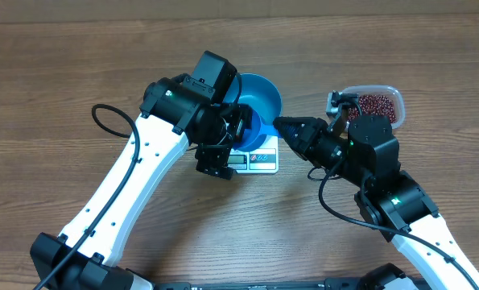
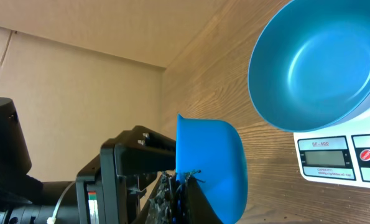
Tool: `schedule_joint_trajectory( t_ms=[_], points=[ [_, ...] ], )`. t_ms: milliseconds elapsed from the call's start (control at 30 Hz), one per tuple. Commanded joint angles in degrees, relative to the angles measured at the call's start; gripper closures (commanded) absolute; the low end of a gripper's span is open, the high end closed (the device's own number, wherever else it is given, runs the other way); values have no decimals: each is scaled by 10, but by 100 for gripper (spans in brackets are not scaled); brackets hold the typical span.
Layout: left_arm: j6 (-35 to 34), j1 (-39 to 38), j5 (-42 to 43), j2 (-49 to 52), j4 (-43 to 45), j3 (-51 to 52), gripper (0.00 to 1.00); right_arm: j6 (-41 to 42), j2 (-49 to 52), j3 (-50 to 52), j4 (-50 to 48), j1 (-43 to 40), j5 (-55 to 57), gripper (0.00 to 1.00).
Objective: Scoop item into bowl and weigh 150g on scale
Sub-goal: 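Close the right gripper on the scoop handle, release left gripper, then carry the scoop with the right gripper to the bean tub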
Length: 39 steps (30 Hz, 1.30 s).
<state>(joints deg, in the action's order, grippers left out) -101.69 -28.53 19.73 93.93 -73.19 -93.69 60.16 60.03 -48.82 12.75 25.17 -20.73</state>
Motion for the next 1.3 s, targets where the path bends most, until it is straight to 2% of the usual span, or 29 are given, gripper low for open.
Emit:
schedule_joint_trajectory(
  t_ms=[0,133,267,467,567,733,933,1033,1133,1267],
  points=[
    [29,-4,-6,3,19,-6,0,-2,-1,-11,-3,2,11,96],
    [54,-3,-7,-10,29,-7,0,-13,-1,-11,0,2,18,96],
    [136,7,-56,-48,27,-10,0,-67,-1,-11,13,-10,36,96],
    [220,31,-72,-125,23,-10,0,-75,-1,-11,42,-63,30,96],
    [288,40,-99,-164,21,-10,0,-87,-2,-11,41,-81,18,96],
    [467,42,-183,-217,9,-10,0,-173,-21,-12,41,-105,1,96],
    [628,42,-248,-214,-18,-10,1,-225,-48,-27,57,-115,2,96],
    [716,42,-264,-207,-22,-10,0,-265,-47,-68,113,-125,8,96],
    [747,42,-263,-206,-19,-10,0,-296,-47,-113,178,-138,33,96],
    [747,42,-263,-204,-20,-10,0,-339,-40,-183,271,-161,75,96]
  ],
)
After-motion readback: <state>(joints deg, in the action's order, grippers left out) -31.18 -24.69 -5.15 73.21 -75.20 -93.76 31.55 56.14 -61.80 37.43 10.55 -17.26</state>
